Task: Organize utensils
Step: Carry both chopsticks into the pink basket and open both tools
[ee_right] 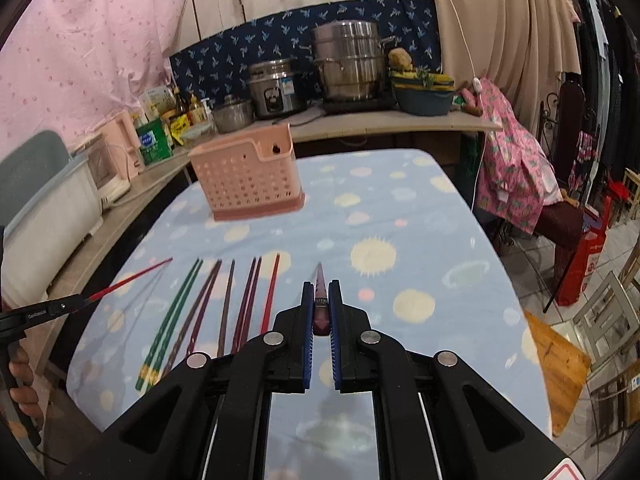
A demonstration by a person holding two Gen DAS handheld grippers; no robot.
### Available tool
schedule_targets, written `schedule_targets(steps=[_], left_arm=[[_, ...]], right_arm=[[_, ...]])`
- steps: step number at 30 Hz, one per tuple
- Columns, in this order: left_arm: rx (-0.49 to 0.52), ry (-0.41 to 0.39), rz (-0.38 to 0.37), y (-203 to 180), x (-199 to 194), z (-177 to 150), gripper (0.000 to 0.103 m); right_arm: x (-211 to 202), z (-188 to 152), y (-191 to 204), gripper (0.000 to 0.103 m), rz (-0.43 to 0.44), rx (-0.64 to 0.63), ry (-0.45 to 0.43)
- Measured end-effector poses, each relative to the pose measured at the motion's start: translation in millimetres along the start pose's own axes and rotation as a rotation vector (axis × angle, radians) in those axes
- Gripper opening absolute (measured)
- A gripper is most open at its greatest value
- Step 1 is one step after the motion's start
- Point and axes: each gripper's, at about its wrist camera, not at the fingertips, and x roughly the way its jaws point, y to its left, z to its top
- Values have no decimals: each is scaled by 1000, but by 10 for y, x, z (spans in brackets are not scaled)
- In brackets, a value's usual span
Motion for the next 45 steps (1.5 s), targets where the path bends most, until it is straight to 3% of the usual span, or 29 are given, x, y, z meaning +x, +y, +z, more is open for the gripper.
schedule_targets(steps=[9, 18, 28, 34, 45], left_arm=[[29, -150, 24, -228, -173, 997, 7], [12, -294, -10, -494, -331, 1891, 7], [-41, -506, -38, -726, -389, 2720, 7], [-44, -491, -58, -840, -42, 2926, 7], [-47, -349, -35, -739, 798, 2731, 7]], right_arm=[[120, 909, -36, 7, 28, -12, -119], [251, 1748, 124, 7, 94, 12, -240], [738, 2523, 389, 7, 163, 66, -326], [1241, 2648, 447, 7, 169, 85, -279], [2050, 2306, 509, 7, 131, 41, -139]])
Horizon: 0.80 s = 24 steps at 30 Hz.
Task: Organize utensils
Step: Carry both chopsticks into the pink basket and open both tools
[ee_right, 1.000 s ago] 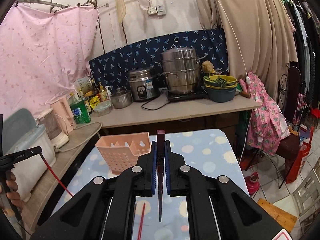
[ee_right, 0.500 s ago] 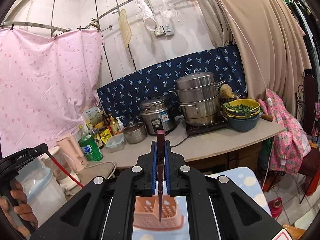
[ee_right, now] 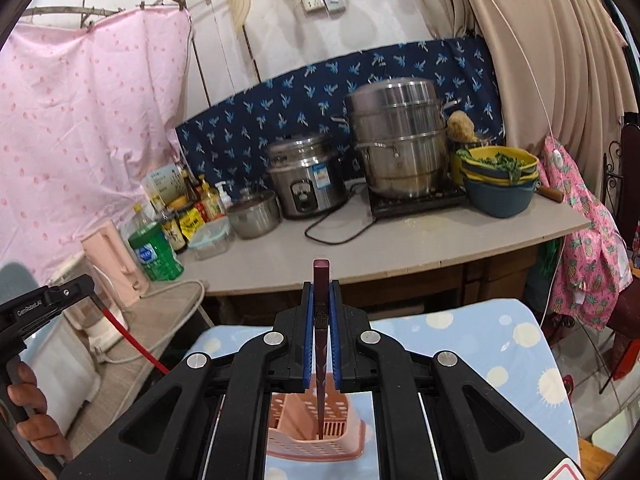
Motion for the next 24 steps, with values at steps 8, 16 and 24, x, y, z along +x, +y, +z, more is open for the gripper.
schedule_targets(steps=[8, 16, 24], left_arm=[[-34, 15, 23, 177, 17, -109, 42], [-21, -1, 66, 283, -317, -213, 62], [19, 20, 93, 365, -822, -594, 68]], right_arm=[[-100, 23, -65, 21, -29, 22, -28], [-646, 58, -68, 35, -9, 27, -96], [-1306, -362, -31, 42, 48, 43, -68]])
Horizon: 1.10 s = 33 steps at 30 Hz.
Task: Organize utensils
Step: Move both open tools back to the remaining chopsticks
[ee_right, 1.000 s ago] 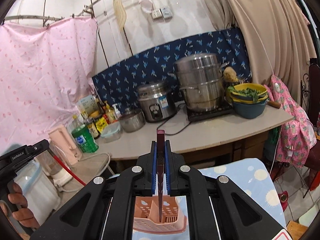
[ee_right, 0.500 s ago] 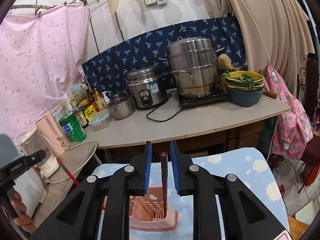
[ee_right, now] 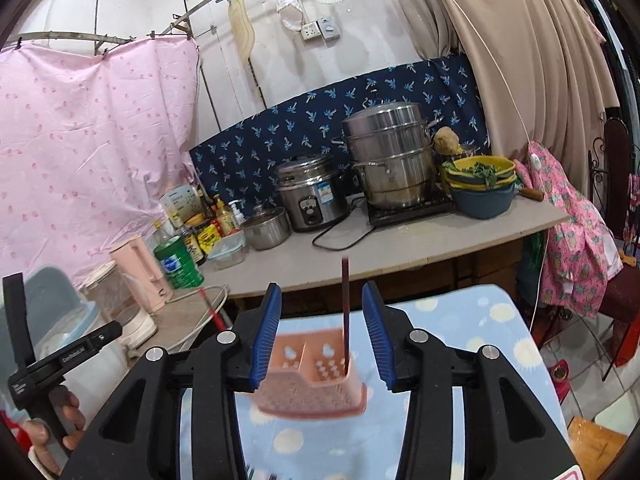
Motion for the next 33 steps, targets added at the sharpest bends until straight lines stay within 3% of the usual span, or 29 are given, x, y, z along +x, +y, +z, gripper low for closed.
schedule_targets(steps=[4, 11, 20, 26, 33], left_arm=[[39, 12, 51, 18, -215, -331, 68], [53, 100, 47, 165, -462, -975, 68], [76, 210, 52, 312, -570, -1701, 68], [112, 257, 64, 328, -610, -2117, 68], [130, 302, 51, 325, -630, -2429, 68]], right_arm=[[-299, -346, 36, 42, -4, -17, 40], [-724, -1103, 12, 45, -27, -20, 140], [-967, -1956, -78, 45, -93, -6, 261], [-991, -2372, -133, 46, -119, -9, 326], [-1012, -2634, -19, 45, -137, -62, 359]])
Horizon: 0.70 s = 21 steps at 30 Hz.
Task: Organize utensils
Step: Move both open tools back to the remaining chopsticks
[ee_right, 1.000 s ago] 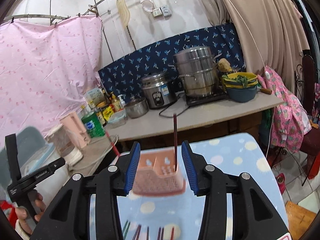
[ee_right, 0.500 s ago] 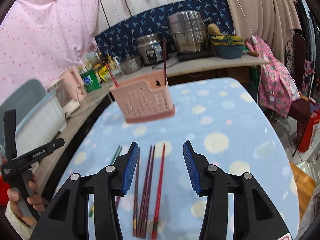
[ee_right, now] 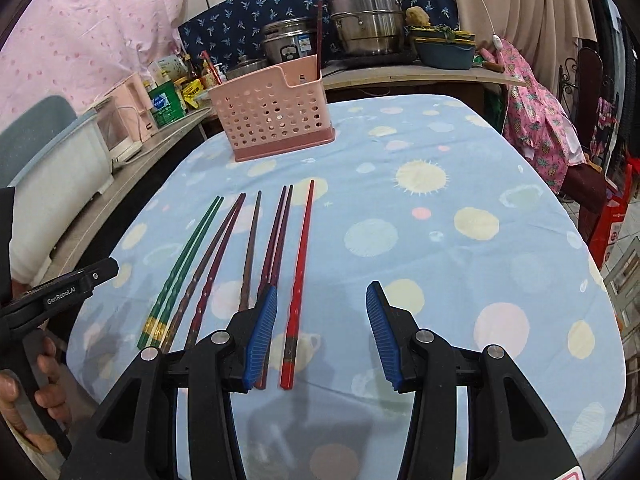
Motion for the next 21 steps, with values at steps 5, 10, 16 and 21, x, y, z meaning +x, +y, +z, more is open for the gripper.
schedule_targets(steps=[5, 10, 16, 21], left_arm=[[1, 35, -6, 31, 77, -178, 68], [-8, 67, -22, 72, 138, -308, 68], [3, 88, -27, 52, 176, -399, 67], [7, 100, -31, 28, 208, -431, 66]], right_arm=[[65, -107, 76, 46, -2, -16, 18], [141, -202, 169, 43, -8, -42, 38], [192, -257, 237, 32, -10, -62, 56], [215, -293, 260, 26, -14, -74, 67]])
